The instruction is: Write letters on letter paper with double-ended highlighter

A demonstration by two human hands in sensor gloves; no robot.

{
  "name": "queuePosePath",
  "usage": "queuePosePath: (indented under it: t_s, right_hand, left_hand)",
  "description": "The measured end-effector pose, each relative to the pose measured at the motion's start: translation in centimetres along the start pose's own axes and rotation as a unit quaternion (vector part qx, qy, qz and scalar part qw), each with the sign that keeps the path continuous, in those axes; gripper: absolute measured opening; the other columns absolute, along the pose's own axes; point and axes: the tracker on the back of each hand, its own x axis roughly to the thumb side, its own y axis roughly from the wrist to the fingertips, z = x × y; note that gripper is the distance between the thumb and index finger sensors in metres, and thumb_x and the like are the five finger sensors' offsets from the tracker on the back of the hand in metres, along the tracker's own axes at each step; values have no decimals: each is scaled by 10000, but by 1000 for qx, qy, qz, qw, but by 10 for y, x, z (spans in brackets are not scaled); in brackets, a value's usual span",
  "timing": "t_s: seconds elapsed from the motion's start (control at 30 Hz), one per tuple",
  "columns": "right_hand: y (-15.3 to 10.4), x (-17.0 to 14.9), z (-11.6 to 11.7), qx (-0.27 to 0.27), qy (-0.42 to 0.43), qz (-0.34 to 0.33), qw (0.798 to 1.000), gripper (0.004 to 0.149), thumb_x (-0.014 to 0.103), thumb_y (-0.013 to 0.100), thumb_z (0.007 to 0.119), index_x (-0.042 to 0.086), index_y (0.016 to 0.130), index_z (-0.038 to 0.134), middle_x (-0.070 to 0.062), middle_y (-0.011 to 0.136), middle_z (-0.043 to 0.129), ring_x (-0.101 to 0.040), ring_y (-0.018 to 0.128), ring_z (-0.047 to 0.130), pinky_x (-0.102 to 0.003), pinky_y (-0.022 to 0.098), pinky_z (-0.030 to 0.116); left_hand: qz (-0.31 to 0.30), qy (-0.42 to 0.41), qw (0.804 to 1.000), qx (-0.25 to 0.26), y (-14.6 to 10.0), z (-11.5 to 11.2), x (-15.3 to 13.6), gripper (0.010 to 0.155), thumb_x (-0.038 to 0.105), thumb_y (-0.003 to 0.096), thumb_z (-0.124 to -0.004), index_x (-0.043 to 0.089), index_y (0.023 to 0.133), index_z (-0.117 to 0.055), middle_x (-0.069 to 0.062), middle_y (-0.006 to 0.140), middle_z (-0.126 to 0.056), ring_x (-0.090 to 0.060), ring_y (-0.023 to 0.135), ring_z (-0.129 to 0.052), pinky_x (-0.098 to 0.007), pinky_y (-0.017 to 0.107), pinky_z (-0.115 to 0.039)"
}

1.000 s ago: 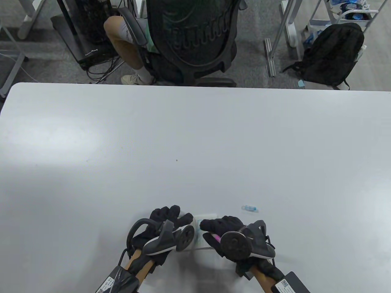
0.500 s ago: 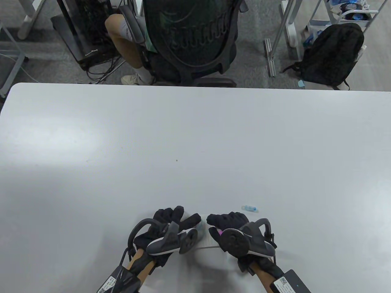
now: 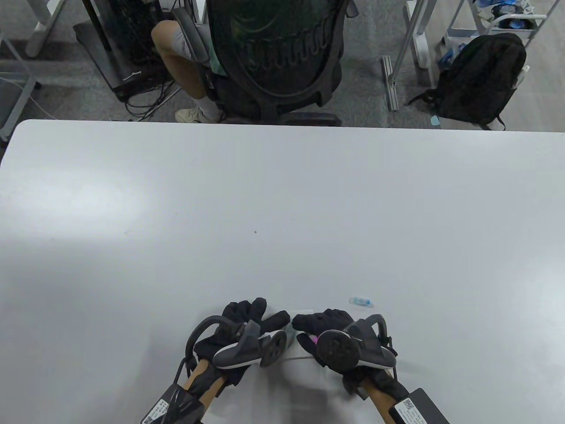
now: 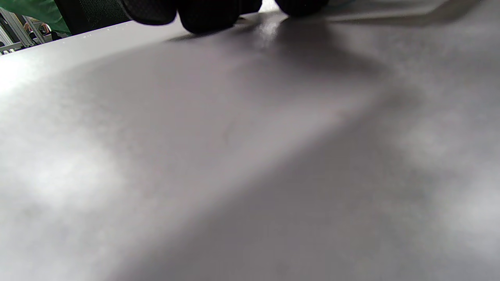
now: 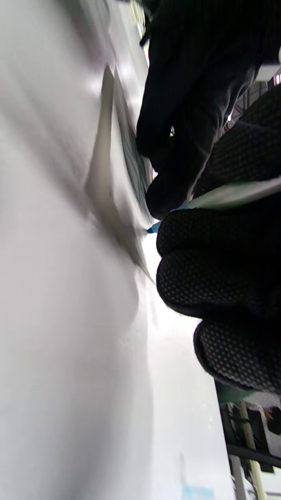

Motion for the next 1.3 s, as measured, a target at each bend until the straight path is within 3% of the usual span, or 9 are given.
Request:
queuePosePath:
  t_s: [0.27,0.7,1.03,1.3]
  right_hand:
    - [-16,-12,-3,39,65,-10,997,457,428,528,701,211,922,783,-119,800,969,-328,700,958,-575,615,750]
    - [-22,-14,-12,-23,40,9,999,464,419,536,692,187,931,770,-148,783,961,-343,675,955,-585,598,748]
    - [-10,-6,-22,-63,-25,51,996,498,345,546,693,160,1008,679,-221,829,908,-381,684,931,-615,585,733]
    - [-8,4,-21,-72,-102,42,991,519,315,546,675,102,1019,661,-250,813,899,-400,665,923,-630,578,723]
  left_hand:
    - [1,7,1000,1,0,0,0,555,311,633,-562,491,1101,-323,-101,1186,-404,-259,971,-614,-558,812,-566]
    - [0,4,1000,2,0,0,0,555,311,633,-565,492,1101,-328,-99,1186,-409,-256,969,-620,-557,812,-569]
    - [6,-23,1000,12,-1,3,-7,558,335,631,-581,479,1109,-330,-64,1186,-468,-225,964,-661,-536,811,-596]
    - [8,-37,999,25,-3,5,-10,587,426,619,-573,466,1123,-275,-49,1184,-498,-218,986,-669,-544,824,-581]
